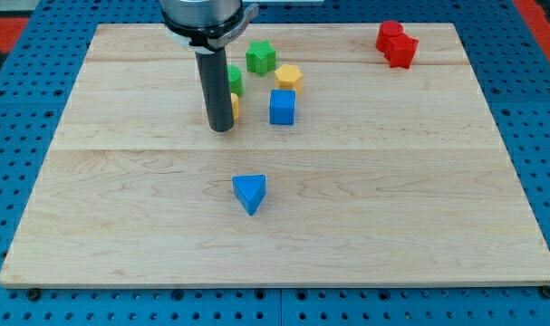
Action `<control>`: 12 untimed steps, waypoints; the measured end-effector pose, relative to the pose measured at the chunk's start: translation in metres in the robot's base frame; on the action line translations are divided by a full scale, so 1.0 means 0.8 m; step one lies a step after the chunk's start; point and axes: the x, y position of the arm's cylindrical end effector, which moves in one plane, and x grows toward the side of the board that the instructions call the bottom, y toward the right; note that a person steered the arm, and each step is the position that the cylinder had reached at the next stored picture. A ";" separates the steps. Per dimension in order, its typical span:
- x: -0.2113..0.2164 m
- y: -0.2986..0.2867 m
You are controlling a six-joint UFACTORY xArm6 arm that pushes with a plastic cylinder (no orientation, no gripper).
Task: Slide the red circle left a bit
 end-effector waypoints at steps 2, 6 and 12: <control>0.059 -0.006; 0.142 -0.099; 0.056 0.176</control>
